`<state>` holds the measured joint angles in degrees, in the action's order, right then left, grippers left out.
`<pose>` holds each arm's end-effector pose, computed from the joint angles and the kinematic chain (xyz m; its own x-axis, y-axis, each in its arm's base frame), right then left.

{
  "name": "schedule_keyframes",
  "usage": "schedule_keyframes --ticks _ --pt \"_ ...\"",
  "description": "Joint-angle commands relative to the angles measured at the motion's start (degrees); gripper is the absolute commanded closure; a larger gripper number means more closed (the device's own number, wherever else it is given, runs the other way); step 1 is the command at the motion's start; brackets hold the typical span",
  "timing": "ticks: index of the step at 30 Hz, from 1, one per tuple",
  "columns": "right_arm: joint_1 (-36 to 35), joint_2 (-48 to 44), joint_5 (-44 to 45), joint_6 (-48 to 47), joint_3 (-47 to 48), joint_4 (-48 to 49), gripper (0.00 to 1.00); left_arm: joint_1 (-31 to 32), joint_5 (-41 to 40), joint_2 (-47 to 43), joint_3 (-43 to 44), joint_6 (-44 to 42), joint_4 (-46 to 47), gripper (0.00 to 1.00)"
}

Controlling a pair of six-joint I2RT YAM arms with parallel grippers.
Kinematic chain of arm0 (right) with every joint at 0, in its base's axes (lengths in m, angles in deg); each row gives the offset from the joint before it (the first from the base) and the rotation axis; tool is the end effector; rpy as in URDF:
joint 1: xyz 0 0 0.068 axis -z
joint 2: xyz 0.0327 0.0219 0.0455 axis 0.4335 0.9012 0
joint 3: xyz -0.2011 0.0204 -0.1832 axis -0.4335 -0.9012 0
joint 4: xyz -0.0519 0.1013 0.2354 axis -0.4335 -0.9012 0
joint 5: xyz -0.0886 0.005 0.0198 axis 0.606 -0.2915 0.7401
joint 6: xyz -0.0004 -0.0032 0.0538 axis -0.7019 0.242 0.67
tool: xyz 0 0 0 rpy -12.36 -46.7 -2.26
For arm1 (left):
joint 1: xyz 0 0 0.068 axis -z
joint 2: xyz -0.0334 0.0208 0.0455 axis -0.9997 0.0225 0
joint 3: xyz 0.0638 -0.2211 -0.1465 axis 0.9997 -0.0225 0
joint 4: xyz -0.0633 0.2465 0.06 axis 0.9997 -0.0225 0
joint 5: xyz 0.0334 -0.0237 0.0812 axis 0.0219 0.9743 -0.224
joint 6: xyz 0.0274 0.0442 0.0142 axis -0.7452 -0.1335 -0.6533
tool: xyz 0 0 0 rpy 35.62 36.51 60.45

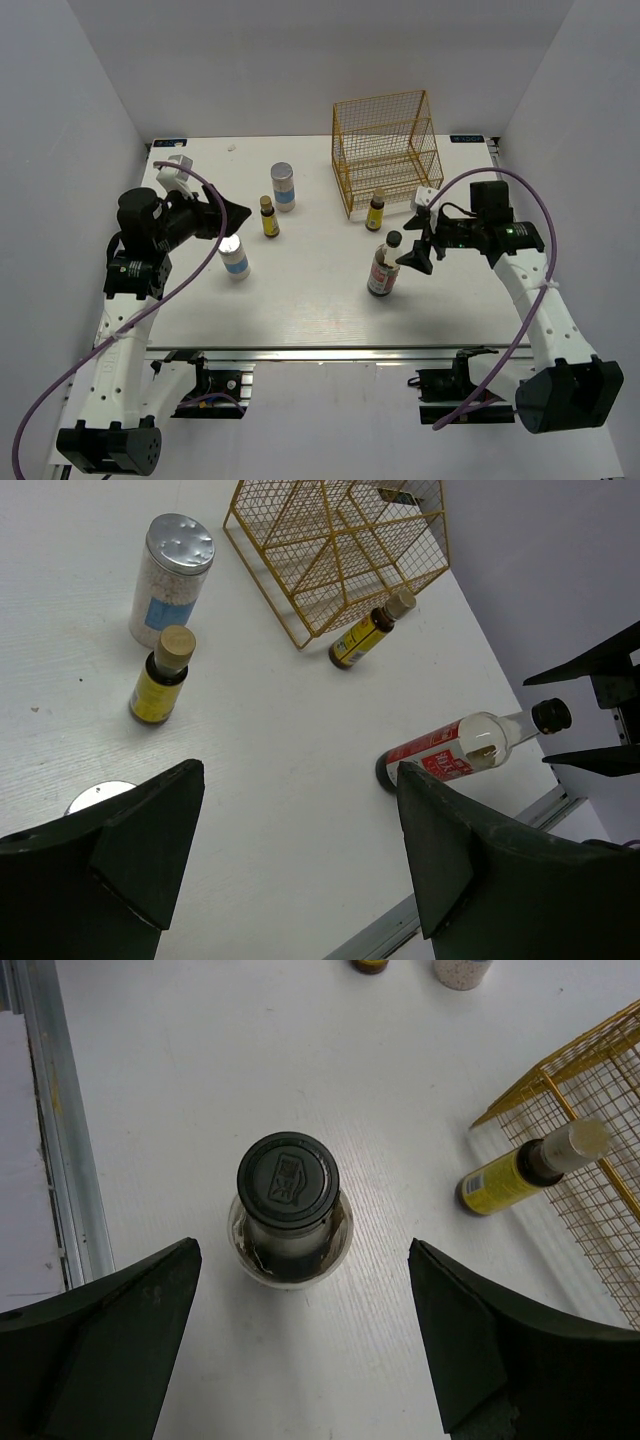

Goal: Organize the condiment bottles

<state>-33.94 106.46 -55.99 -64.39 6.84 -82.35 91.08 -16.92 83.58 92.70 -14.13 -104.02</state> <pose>0.2082 0.0581 0.3305 0.0233 -0.4724 -0.8811 -0.9422 0.2843 -0.1774 0.1809 -0.0258 0.3815 -0.4704 -0.2805 -0.8367 0.3849 0.7880 -0.4805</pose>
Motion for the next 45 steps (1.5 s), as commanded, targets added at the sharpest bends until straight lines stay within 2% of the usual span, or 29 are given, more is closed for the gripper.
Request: schedule_keyframes --ticks 1,7,11,14,15,18,20,23,24,26,27,34,41,45 --pt "-1.8 1.7 -1.0 -0.6 0.3 3.8 0.11 0.0 1.3 -0.3 -0.6 -0.2 0.8 0.13" --pt "-6.2 3.9 0.4 2.0 -0.5 8.2 0.13 0.0 1.4 0.2 -1.0 0.3 1.7 0.13" --pt "-7.5 5.4 0.8 3.9 -0.2 9.3 0.22 0.0 1.3 0.2 -0.9 0.3 1.4 0.13" --pt "-7.6 6.0 0.9 4.2 -0.1 9.1 0.35 0.0 1.1 0.4 -1.2 0.1 1.3 0.13" --pt "-7.6 6.1 1.0 4.1 0.2 9.0 0.43 0.0 1.1 0.4 -1.3 0.0 1.4 0.13" --pt "-7.6 6.3 1.7 3.6 0.8 8.1 0.55 0.0 1.1 0.5 -1.4 0.2 1.6 0.13" --pt "-7.6 6.3 1.7 3.3 0.9 7.4 0.59 0.0 1.2 0.7 -1.6 0.2 2.0 0.13" --pt "-7.6 6.3 1.0 3.8 1.4 7.2 0.73 0.0 1.4 1.3 -1.6 0.1 2.5 0.13" --pt "-7.6 6.4 0.8 4.2 1.7 7.5 0.82 0.0 1.5 1.4 -1.6 0.1 2.5 0.13" --pt "-7.6 6.7 -0.2 5.3 3.5 7.8 0.91 0.0 1.8 1.9 -1.5 0.2 2.7 0.13" --pt "-7.6 6.8 -0.6 7.7 4.4 8.8 1.0 0.0 1.9 2.0 -1.5 0.2 2.7 0.13" --pt "-8.1 11.3 -4.0 24.0 18.2 14.7 1.0 0.0 2.3 2.8 -1.1 0.2 3.1 0.12" --pt "-9.9 20.3 -0.1 35.1 34.0 19.5 1.0 0.0 2.8 3.3 -0.8 0.4 3.5 0.13" --pt "-10.5 26.0 5.2 40.1 43.2 25.3 1.0 0.0 2.7 3.4 -0.7 0.8 3.8 0.13"
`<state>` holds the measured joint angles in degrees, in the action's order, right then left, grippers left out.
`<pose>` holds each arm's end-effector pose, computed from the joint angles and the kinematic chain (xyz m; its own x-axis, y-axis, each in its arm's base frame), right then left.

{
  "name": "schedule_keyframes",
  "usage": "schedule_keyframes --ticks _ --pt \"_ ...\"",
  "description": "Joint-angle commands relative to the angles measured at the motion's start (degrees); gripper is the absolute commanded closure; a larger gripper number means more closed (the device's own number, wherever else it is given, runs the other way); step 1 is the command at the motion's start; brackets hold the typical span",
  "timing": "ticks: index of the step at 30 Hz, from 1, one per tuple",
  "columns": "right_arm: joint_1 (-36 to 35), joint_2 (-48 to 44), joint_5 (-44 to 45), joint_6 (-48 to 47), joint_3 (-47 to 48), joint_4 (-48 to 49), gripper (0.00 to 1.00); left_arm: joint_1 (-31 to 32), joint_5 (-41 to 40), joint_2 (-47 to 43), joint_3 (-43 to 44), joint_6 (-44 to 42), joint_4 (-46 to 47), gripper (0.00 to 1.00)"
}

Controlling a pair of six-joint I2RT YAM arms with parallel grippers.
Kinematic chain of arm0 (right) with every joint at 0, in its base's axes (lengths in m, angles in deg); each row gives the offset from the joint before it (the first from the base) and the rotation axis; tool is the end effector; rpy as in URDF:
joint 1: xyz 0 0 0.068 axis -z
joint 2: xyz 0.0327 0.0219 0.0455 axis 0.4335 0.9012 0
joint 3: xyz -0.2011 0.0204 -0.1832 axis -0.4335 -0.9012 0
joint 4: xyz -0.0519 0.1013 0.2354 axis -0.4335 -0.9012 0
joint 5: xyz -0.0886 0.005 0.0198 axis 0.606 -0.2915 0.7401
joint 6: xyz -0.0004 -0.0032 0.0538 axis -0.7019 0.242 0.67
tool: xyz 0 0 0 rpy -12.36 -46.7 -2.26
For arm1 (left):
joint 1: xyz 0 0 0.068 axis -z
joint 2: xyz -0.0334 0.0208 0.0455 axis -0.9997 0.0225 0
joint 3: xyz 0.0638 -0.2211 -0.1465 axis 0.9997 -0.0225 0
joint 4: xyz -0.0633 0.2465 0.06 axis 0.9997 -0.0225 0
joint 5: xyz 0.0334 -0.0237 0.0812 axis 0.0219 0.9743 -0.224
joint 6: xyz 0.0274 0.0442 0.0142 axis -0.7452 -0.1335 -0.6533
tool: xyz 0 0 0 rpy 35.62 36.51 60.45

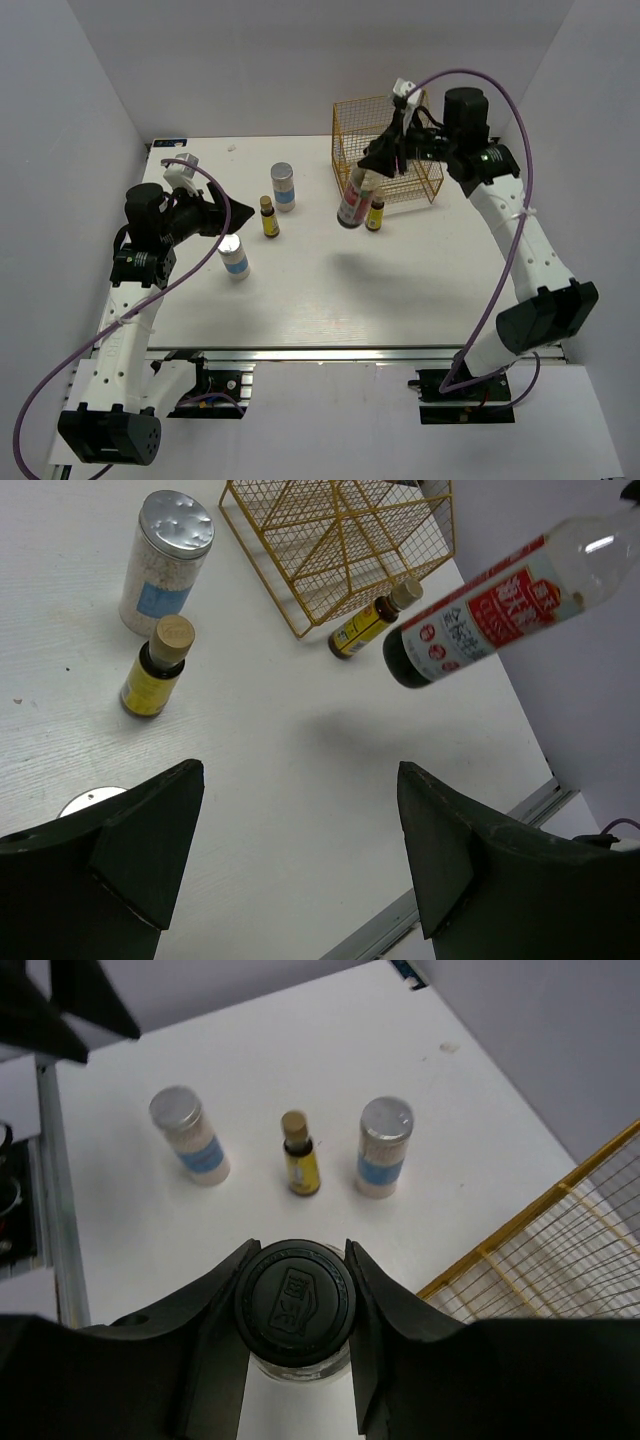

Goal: Organize the condiment bottles

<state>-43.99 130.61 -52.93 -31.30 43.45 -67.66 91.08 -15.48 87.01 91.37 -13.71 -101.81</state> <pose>0.3038 0.1283 0.4505 -0.0337 -0.1984 -0.9795 -0.9267 0.3732 -0.0437 0.1986 -0.0273 0.3674 -0.5167 -0.2797 -0.8092 0.3776 0.7738 -0.5086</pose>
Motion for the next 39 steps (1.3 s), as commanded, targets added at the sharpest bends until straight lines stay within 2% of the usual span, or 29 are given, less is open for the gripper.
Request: schedule_keyframes --ticks 1,7,9,15,19,39 --pt "-0.5 3.2 4.9 7.9 11.0 11.7 1.0 -0.1 1.3 -0.1 0.6 0.6 1.8 0.13" --pt "-0.5 19.6 14.2 10.8 34.8 15.3 1.0 0.0 1.7 0.6 0.5 1.4 3.0 0.12" --pt "-0.5 21.9 16.2 11.5 37.7 18.5 1.0 0.0 1.8 0.6 0.4 1.4 3.0 0.12" --pt "-0.5 24.3 22.4 13.0 37.1 31.1 1.0 -0.1 1.8 0.6 -0.6 1.4 3.3 0.12" --pt "-0.4 27.6 25.1 13.7 41.5 33.4 1.0 0.0 2.1 0.9 -0.9 1.5 3.3 0.12" --pt "-0.4 36.9 33.4 8.7 44.0 50.2 1.0 0.0 3.3 1.3 -2.7 3.3 4.1 0.12"
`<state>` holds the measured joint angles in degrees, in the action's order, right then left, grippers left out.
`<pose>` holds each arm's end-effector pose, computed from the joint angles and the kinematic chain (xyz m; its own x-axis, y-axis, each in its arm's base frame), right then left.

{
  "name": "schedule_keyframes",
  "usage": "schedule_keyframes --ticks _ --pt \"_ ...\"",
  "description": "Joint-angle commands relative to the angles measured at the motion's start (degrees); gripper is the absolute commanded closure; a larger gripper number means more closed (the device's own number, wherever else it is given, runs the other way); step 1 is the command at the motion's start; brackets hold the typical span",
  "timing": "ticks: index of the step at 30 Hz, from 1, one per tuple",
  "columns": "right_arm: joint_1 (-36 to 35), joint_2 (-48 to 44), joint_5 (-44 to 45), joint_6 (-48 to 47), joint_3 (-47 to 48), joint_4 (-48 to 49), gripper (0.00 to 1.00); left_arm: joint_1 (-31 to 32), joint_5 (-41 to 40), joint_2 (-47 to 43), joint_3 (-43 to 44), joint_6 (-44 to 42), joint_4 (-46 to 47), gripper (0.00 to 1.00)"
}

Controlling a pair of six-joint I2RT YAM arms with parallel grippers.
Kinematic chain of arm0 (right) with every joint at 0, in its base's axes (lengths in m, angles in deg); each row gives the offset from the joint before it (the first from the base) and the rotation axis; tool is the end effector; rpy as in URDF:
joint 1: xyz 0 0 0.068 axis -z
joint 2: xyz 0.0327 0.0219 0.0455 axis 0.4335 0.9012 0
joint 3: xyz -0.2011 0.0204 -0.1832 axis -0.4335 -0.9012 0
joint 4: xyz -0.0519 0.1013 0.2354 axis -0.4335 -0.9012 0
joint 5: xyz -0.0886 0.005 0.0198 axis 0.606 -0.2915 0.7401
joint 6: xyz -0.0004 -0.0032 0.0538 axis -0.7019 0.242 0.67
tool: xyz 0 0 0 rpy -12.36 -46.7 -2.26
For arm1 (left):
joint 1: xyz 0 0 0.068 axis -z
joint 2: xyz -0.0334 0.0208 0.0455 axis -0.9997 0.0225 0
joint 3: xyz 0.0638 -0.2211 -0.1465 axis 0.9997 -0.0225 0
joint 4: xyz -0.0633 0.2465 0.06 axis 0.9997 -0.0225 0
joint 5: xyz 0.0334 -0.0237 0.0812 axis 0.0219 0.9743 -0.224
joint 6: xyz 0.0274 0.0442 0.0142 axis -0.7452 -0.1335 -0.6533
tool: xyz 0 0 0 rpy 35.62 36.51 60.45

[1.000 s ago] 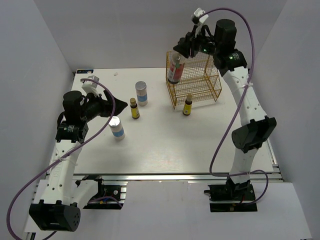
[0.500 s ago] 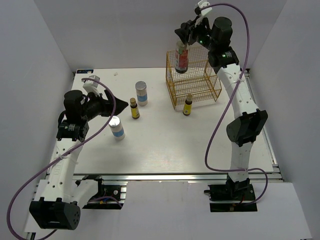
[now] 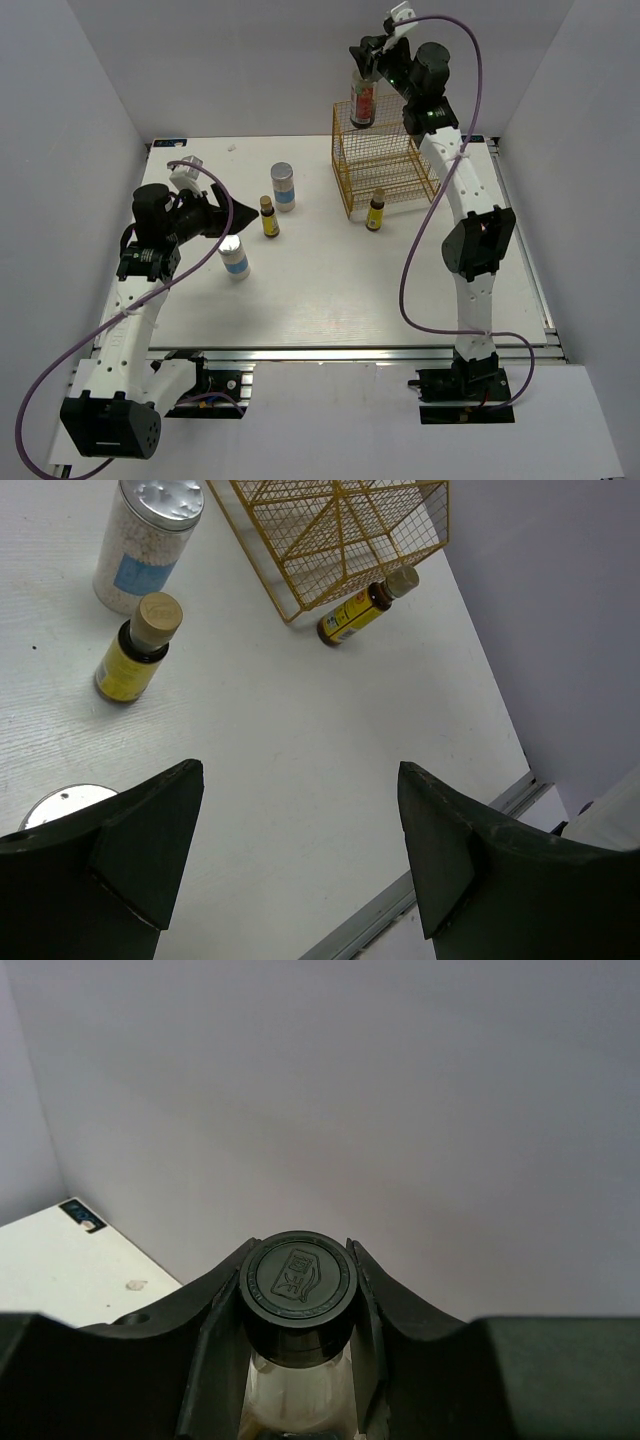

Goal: Organize the condiment bottles

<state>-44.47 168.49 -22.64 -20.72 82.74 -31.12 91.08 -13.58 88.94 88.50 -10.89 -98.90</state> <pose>0.4685 0.1707 0.4772 0.3847 0.0460 -0.9219 -0.5451 0.8173 -0.1866 0.2097 -0.0287 0.3493 -0.5702 -0.3086 -0.7613 0.3563 0.7422 -0.5677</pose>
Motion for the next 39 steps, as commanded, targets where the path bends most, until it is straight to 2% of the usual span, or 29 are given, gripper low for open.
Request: schedule_keyframes --ticks 1,10,28,39 --pt "0.1 -0.4 3.5 -1.8 4.8 14.7 1.0 0.0 1.4 -0.6 0.2 0.4 1.1 0.12" --pt "0.1 2.6 5.5 -1.7 5.9 17.8 1.0 0.0 1.8 1.4 1.8 -0.4 0.1 0.12" --pt "0.4 6.6 5.9 -5.1 1.8 21.5 1.0 0.0 2.1 0.7 0.6 0.0 -0.7 0.11" --pt "1.1 3.7 7.8 -1.8 -8.5 20.7 1.0 0.0 1.9 0.1 -1.0 0.6 0.1 0.11"
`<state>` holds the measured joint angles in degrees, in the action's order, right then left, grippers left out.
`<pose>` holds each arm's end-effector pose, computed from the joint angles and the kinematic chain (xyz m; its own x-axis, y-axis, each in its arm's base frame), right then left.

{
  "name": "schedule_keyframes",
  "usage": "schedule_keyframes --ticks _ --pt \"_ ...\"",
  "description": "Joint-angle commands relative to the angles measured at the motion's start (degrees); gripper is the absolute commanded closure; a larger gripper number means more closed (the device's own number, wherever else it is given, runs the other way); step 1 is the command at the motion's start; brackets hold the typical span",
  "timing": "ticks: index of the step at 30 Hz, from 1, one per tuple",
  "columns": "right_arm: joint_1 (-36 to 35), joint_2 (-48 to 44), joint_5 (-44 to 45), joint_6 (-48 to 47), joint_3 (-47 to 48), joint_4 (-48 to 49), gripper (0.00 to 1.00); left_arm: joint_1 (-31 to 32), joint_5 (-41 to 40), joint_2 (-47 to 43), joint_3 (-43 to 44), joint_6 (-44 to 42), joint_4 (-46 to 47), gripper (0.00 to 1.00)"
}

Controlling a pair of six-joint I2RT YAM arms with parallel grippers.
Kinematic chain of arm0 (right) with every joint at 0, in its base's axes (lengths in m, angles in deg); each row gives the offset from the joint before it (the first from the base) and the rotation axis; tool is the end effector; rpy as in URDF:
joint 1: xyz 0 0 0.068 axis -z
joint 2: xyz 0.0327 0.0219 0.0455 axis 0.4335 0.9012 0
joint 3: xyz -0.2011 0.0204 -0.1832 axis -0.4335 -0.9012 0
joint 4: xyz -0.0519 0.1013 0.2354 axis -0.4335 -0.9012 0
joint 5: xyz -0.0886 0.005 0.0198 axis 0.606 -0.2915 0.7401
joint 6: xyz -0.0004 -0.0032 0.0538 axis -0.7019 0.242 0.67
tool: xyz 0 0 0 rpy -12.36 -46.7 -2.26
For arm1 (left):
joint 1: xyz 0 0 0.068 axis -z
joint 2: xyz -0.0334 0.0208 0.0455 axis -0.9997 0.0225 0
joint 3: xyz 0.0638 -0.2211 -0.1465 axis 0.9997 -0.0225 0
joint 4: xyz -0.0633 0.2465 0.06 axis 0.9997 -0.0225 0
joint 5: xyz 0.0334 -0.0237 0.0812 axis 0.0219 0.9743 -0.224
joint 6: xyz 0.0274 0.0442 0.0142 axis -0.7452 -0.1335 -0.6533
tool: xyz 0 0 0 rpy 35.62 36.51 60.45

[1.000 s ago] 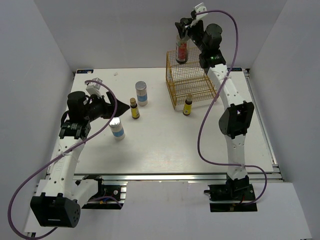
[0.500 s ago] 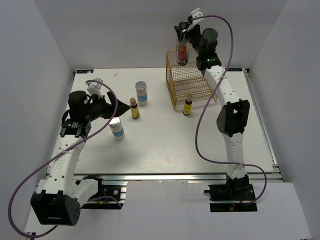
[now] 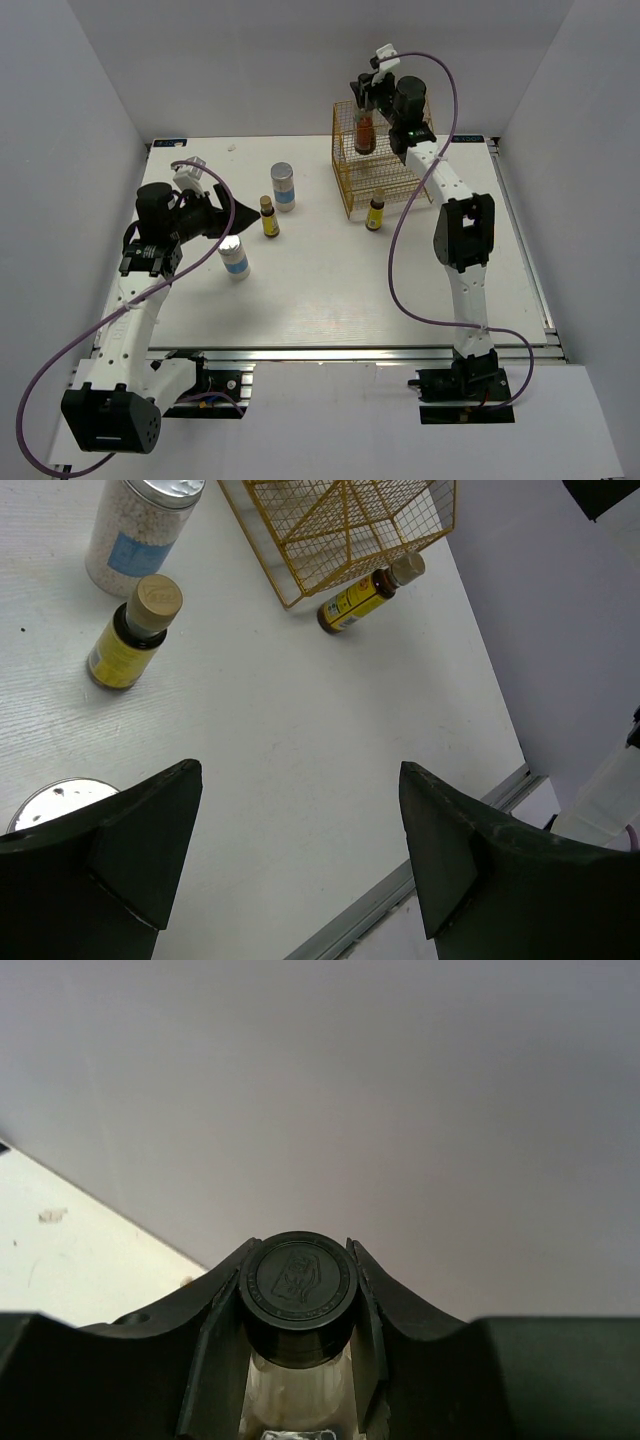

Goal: Organize the condiment bottles

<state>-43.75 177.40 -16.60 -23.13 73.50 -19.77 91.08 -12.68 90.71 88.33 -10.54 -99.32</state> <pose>0.5277 0.1797 0.3631 0.2912 -0.0349 -0.9560 -0.4568 0.8729 -0.1710 0.2163 -0.0295 0.3418 -0.6077 -0.3080 -0.7320 0.3393 0.7326 -0.5900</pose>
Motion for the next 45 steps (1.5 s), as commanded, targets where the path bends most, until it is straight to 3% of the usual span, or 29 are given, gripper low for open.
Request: schedule_keyframes --ticks 1,11,12,15,20,24,27,33,36,40,43,44,45 --pt "0.3 -5.0 2.1 0.9 0.4 9.2 1.0 -0.1 1.0 -1.6 -0.9 0.4 0.8 0.11" --pt "0.3 -4.2 6.6 2.1 -2.1 9.2 1.0 0.0 0.8 -1.1 -1.4 0.3 1.3 0.1" --pt "0.3 -4.2 6.8 2.1 -2.5 9.2 0.9 0.0 0.8 -1.0 -1.5 0.4 1.4 0.1" --pt "0.5 -4.3 7.1 2.0 -3.5 9.2 0.74 0.0 1.0 -0.6 -1.5 0.6 2.0 0.1" --pt "0.7 -4.2 7.3 2.1 -4.3 8.9 0.59 0.0 1.1 -0.1 -1.3 0.6 2.4 0.08" --pt "0.7 -4.8 7.2 2.1 -4.6 8.5 0.35 0.0 0.9 0.2 -1.1 0.6 2.4 0.07" --pt "1.0 -5.5 6.2 2.2 -4.1 7.9 0.26 0.0 0.8 0.5 -1.1 0.7 2.6 0.07" --pt "2.3 -8.5 4.9 2.8 -2.5 5.7 0.21 0.0 0.5 0.8 -0.9 1.1 3.4 0.08" --pt "3.3 -12.3 3.5 2.3 -3.3 4.4 0.2 0.0 0.5 1.2 -0.2 1.3 3.7 0.13" --pt "4.9 -19.9 -0.2 1.5 -8.1 1.2 0.19 0.1 0.1 3.7 3.1 0.6 2.1 0.29" --pt "6.7 -27.5 -5.8 0.8 -13.5 -0.8 0.2 0.8 -0.9 5.6 5.1 -0.8 -0.3 0.49" --pt "7.2 -29.2 -8.2 0.5 -16.5 -3.9 0.24 1.9 -2.6 6.9 6.5 -1.6 -1.0 0.6" --pt "8.2 -32.4 -11.0 0.0 -17.8 -6.1 0.27 2.6 -3.7 7.6 7.4 -2.3 -2.6 0.64"
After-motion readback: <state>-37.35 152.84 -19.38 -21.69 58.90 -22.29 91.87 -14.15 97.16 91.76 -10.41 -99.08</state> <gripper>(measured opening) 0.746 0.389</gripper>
